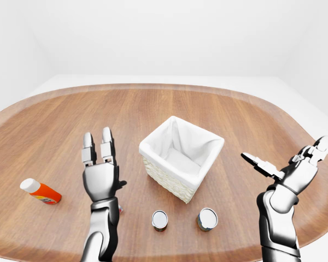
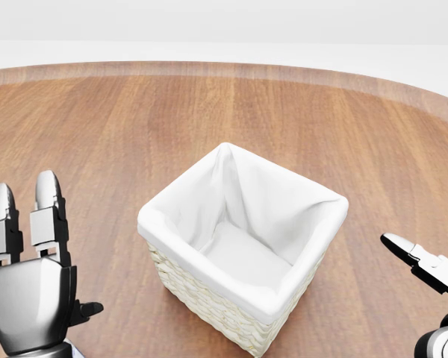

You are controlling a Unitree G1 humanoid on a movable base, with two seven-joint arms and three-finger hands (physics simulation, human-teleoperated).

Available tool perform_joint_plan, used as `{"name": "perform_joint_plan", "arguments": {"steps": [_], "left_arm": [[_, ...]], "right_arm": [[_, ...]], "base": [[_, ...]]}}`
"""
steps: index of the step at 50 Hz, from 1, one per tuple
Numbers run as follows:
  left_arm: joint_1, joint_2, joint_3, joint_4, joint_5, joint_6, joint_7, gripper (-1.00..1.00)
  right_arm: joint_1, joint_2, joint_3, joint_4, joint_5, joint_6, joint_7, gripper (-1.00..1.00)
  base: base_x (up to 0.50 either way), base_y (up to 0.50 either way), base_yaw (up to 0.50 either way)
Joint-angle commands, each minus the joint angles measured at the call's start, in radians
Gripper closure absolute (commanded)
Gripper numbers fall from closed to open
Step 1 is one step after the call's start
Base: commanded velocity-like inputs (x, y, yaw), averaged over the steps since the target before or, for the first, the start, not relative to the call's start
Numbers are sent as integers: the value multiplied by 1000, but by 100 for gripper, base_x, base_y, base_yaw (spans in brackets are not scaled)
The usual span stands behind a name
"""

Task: Pick up the alphabet soup and the cream cheese box, and put them in the basket.

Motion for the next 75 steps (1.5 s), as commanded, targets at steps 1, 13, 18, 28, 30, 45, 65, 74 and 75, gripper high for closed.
{"name": "perform_joint_plan", "arguments": {"steps": [1,13,18,28,30,45,65,74,75], "left_arm": [[73,-23,13,-38,78,0,0,-100],[162,-50,40,-184,173,0,0,-100],[205,-58,35,-235,212,0,0,-100],[243,-40,42,-150,230,0,0,-100],[248,-37,48,-131,230,0,0,-100],[290,-21,81,-33,216,0,0,-100],[224,8,57,212,196,0,0,-100],[84,16,-12,487,166,0,0,-100],[73,19,-15,509,157,0,0,-100]], "right_arm": [[0,0,1,-5,-7,0,0,-100],[2,1,2,-4,-10,0,0,-100],[3,2,1,-5,-11,0,0,-100],[0,0,1,4,-10,0,0,-100],[2,1,1,-6,-10,0,0,-100],[-1,-2,0,5,-11,0,0,-100],[-3,-3,-1,4,-14,0,0,-100],[-4,-3,0,9,-15,0,0,-100],[-5,-4,0,14,-14,0,0,-100]], "base": [[0,0,0],[0,0,0],[0,0,0],[0,0,0],[0,0,0],[0,0,0],[0,0,0],[0,0,0],[0,0,0]]}}
